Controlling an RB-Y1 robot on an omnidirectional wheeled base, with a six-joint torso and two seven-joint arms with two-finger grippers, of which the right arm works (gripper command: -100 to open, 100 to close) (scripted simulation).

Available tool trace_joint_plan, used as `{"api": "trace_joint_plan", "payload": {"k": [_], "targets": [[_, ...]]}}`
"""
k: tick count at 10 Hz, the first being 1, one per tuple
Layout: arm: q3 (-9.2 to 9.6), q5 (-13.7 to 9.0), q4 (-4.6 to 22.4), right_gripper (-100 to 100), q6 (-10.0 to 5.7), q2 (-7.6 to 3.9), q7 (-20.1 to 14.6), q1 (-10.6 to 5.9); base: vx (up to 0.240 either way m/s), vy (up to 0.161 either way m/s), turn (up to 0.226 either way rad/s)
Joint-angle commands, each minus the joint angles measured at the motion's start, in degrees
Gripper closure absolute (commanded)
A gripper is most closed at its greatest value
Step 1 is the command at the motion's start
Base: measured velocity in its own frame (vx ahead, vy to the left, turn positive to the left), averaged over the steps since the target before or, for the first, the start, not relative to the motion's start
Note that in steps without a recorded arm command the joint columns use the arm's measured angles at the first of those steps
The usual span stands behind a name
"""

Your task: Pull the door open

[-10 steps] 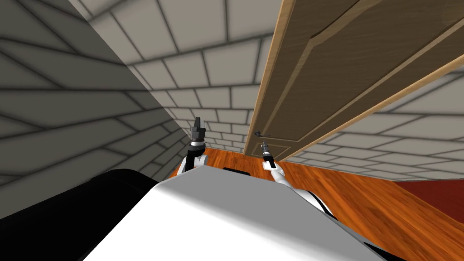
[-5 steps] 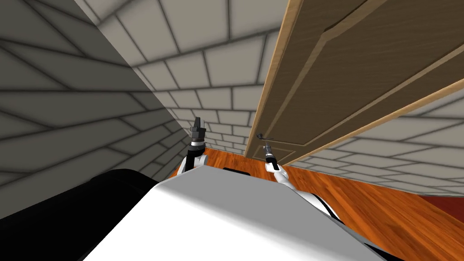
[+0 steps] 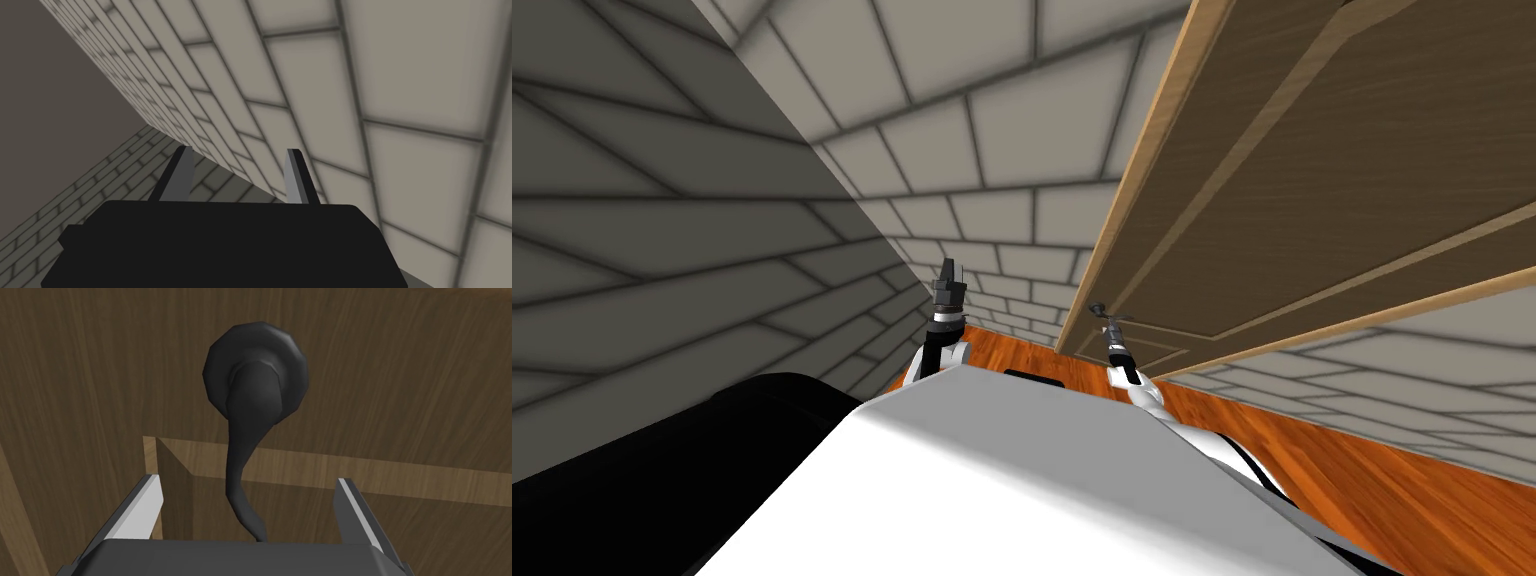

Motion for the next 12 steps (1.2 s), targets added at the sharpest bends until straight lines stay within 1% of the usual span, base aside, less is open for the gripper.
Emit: {"api": "trace_joint_plan", "payload": {"k": [1, 2, 3, 5, 6, 7, 8, 12], "targets": [[-0.14, -0.07, -2.31, -100, 1.15, 0.06, 0.2, 1.06, 0.054, 0.02, -0.013], [-0.73, -0.55, -1.67, -100, 0.16, -1.6, -1.02, 2.0, 0.117, 0.045, 0.161], [-0.73, -0.55, -1.67, -100, 0.16, -1.6, -1.02, 2.0, 0.125, 0.027, 0.099], [-1.41, -1.1, -0.92, -100, -0.99, -3.53, -2.45, 3.1, 0.155, 0.013, 0.113], [-1.41, -1.1, -0.92, -100, -0.99, -3.53, -2.45, 3.1, 0.151, -0.005, 0.059], [-1.34, -1.06, -1.33, -100, -0.38, -3.41, -2.3, 3.03, 0.053, -0.005, 0.008], [-1.34, -1.06, -1.33, 100, -0.38, -3.41, -2.3, 3.03, 0.0, 0.0, 0.0], [-1.34, -1.06, -1.33, 100, -0.38, -3.41, -2.3, 3.03, -0.013, -0.001, 0.001]]}}
